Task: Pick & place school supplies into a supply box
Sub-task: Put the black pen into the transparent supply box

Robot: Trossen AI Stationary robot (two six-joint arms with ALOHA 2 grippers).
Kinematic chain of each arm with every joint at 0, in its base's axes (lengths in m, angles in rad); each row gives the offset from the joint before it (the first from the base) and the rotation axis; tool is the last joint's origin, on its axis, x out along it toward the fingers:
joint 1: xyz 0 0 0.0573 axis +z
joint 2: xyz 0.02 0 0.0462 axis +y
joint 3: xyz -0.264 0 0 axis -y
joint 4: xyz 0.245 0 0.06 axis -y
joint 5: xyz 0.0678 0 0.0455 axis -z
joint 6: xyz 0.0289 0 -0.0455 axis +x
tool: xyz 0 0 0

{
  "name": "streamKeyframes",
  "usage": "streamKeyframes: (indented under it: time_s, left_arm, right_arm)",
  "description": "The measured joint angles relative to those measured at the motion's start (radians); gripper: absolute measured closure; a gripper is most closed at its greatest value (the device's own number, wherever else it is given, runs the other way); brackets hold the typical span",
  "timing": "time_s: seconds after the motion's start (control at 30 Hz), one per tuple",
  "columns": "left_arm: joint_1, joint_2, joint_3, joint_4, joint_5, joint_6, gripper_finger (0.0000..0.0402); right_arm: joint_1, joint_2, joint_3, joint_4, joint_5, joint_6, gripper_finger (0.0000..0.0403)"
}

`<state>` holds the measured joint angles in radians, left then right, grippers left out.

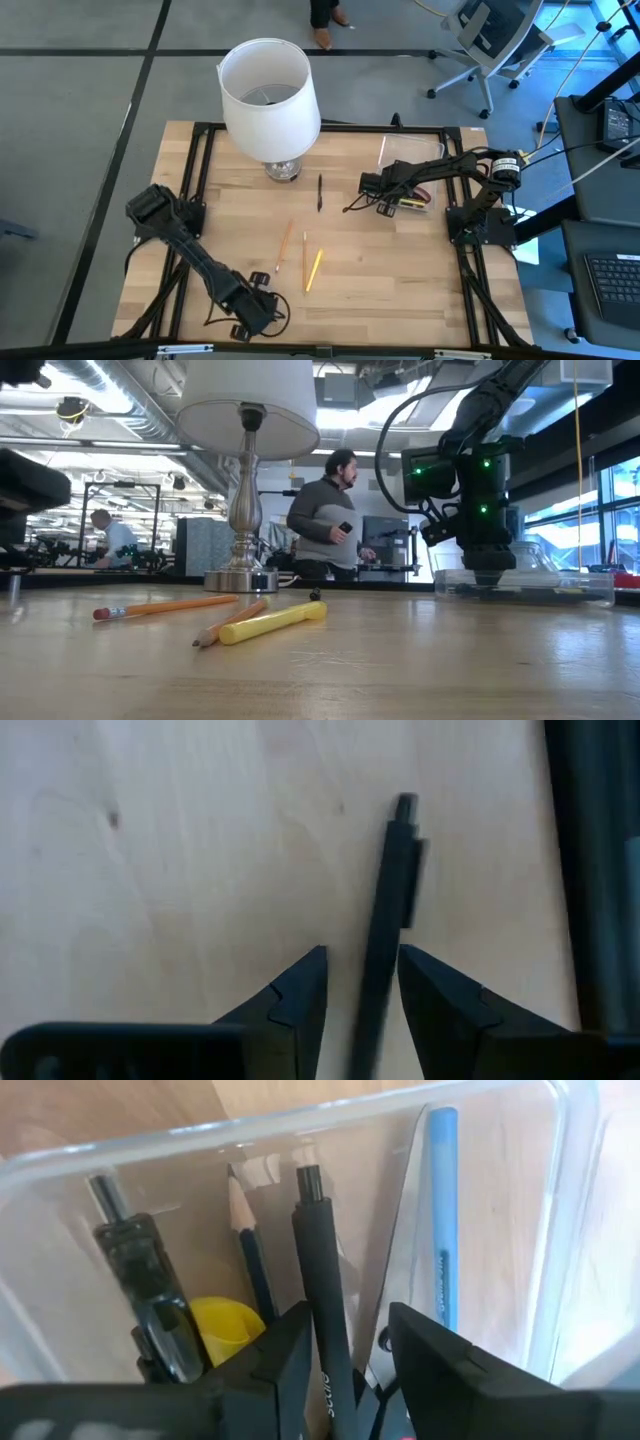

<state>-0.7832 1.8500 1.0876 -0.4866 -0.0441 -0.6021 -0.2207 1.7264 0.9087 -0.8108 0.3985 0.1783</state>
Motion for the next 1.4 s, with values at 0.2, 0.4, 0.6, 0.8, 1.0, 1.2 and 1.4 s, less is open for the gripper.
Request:
streamKeyframes:
  time_s: [0.2, 0.4, 0.6, 0.8, 1.0, 1.2, 1.4]
  left_arm:
    - [-0.002, 0.058, 0.038, -0.047, -0.003, -0.024, 0.0296]
    - [0.000, 0.056, 0.035, -0.046, -0.069, -0.005, 0.0329]
    - [0.007, 0.057, 0.035, -0.040, -0.085, 0.083, 0.0370]
    - [0.011, 0.058, 0.034, -0.032, -0.104, 0.091, 0.0382]
    - [0.014, 0.058, 0.033, -0.030, -0.101, 0.059, 0.0381]
    - [0.015, 0.040, 0.032, -0.029, -0.097, 0.022, 0.0381]
    - [0.048, 0.000, 0.025, -0.047, -0.148, 0.013, 0.0381]
  right_arm:
    - [0.000, 0.000, 0.000, 0.000, 0.000, -0.002, 0.0264]
    - [0.000, -0.004, 0.001, -0.006, 0.001, 0.021, 0.0264]
    - [0.000, -0.004, 0.016, -0.068, 0.002, 0.025, 0.0264]
    - [0.000, -0.004, 0.017, -0.072, 0.000, 0.022, 0.0264]
    - [0.001, -0.006, 0.017, -0.081, 0.000, 0.023, 0.0264]
    - [0.004, -0.010, 0.017, -0.083, -0.001, 0.020, 0.0264]
    - [0.003, -0.010, 0.018, -0.082, -0.001, -0.001, 0.0264]
